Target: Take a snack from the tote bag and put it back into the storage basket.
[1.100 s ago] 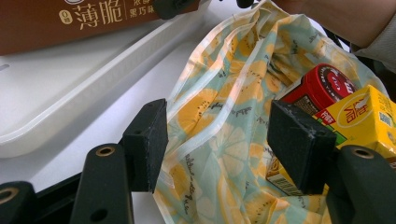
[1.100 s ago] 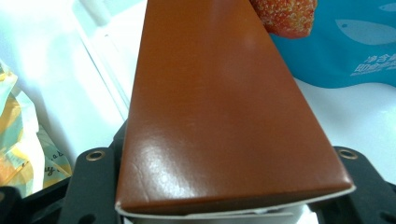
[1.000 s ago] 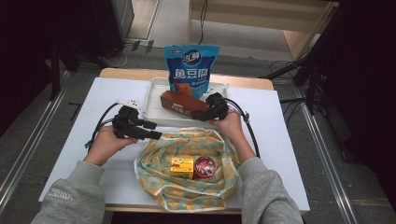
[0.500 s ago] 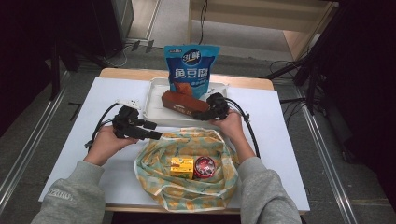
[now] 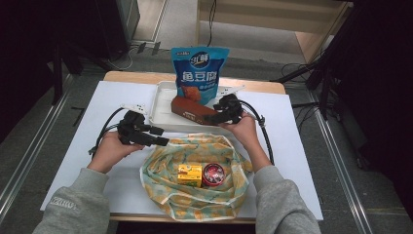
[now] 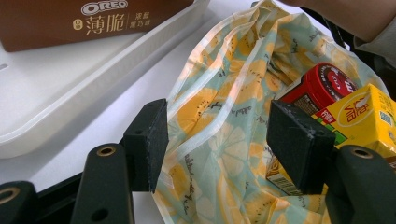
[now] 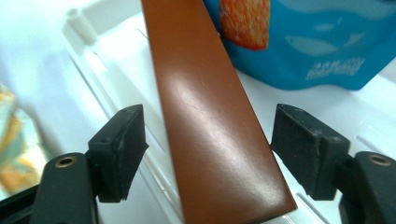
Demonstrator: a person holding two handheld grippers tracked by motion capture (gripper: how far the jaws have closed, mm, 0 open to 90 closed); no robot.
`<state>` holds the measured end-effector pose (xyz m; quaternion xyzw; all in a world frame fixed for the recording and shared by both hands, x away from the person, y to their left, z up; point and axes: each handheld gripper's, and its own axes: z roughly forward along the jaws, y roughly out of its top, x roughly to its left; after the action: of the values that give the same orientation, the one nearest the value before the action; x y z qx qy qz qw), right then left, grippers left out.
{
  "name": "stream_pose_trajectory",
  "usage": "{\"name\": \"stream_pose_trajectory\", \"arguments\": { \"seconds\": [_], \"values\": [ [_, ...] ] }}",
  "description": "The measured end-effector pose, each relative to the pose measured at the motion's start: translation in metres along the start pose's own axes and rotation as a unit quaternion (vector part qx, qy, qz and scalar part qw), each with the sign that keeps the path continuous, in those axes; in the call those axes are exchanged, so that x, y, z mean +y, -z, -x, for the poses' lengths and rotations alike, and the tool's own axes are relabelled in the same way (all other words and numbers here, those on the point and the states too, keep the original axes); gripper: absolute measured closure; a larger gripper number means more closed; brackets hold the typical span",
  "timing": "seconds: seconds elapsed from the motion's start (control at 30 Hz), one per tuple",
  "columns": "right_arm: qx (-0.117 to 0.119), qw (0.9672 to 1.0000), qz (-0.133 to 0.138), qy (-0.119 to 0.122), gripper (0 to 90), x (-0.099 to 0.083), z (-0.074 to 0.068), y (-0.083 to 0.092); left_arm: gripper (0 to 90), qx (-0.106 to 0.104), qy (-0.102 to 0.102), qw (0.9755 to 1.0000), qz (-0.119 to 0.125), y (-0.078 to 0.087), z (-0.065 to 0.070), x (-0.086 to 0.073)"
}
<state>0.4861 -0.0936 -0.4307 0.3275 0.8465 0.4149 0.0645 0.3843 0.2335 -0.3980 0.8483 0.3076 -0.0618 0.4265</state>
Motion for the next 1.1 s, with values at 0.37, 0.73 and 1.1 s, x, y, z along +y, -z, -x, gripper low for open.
{"name": "stream_pose_trajectory", "arguments": {
  "seconds": [0.37,0.73,1.1],
  "values": [
    [0.011,0.9994,0.021,0.026,40.6,0.011,-0.021,0.017,39.2,0.002,-0.001,1.0000,0.000,0.000,0.000,0.000],
    [0.025,0.9989,0.023,0.032,64.9,0.012,-0.036,0.006,39.4,0.003,-0.001,1.0000,0.003,0.002,0.000,0.000],
    [0.035,0.9988,-0.004,0.033,90.0,0.007,-0.040,-0.005,39.6,0.003,-0.004,1.0000,0.003,0.002,0.000,0.000]
  ]
}}
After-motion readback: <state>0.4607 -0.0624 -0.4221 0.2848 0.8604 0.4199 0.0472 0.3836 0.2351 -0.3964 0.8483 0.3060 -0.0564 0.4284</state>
